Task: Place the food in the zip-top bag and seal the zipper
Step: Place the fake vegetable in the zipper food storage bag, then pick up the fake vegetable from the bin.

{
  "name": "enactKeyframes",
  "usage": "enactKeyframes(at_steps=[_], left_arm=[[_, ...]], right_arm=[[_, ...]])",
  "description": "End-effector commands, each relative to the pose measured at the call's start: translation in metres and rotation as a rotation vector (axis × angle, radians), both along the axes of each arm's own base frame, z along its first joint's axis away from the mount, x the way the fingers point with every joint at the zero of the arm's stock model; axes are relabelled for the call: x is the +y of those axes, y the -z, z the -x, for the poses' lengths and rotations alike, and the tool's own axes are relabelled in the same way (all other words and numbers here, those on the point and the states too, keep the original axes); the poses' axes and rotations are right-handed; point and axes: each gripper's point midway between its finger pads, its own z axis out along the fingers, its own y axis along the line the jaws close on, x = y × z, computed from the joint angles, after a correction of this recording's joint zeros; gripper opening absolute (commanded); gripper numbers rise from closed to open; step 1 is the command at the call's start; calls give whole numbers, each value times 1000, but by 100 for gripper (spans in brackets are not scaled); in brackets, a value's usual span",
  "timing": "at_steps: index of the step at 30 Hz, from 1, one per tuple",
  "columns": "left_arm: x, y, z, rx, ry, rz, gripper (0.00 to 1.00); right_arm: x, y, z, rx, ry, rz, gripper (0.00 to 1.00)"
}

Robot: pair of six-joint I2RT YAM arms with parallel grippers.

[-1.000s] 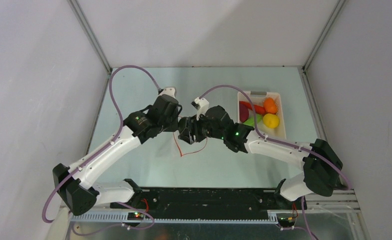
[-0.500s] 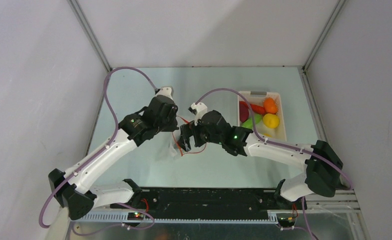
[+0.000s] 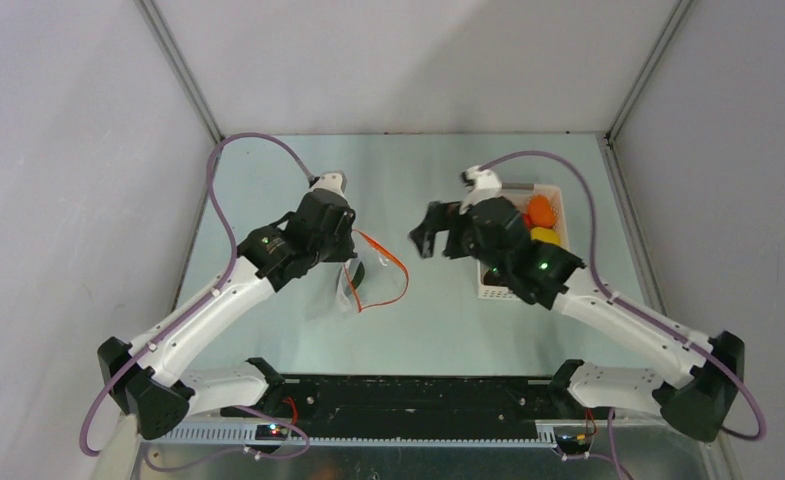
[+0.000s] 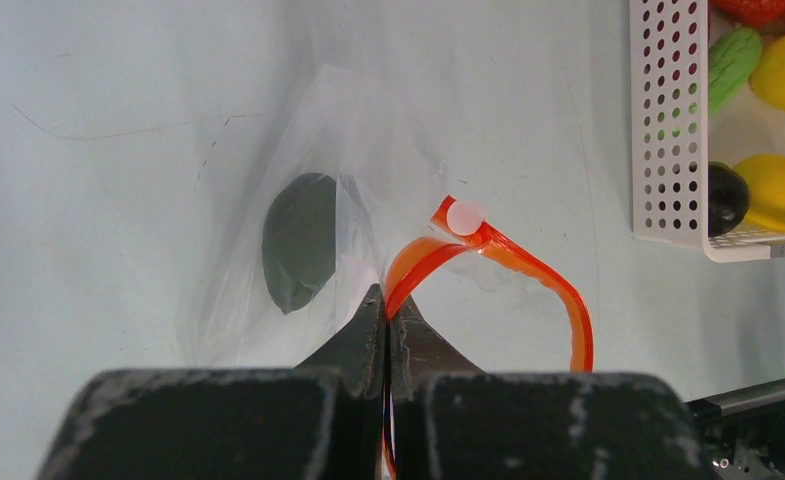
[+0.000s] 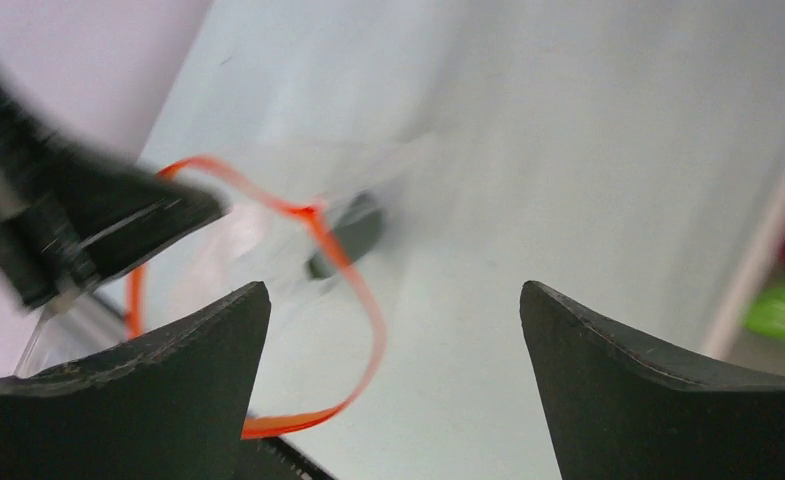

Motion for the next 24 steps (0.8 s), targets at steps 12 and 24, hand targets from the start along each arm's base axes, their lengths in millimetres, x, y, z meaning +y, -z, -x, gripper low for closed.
enactKeyframes(at_steps=[12,24], left_arm=[[1,-10,-4,-23,11,-7,0],[-1,-8,-2,-14,23,-2,0]], right_arm=[[-197,105,-55,369,896,43,99],[-207,181,-110,483,982,29,98]])
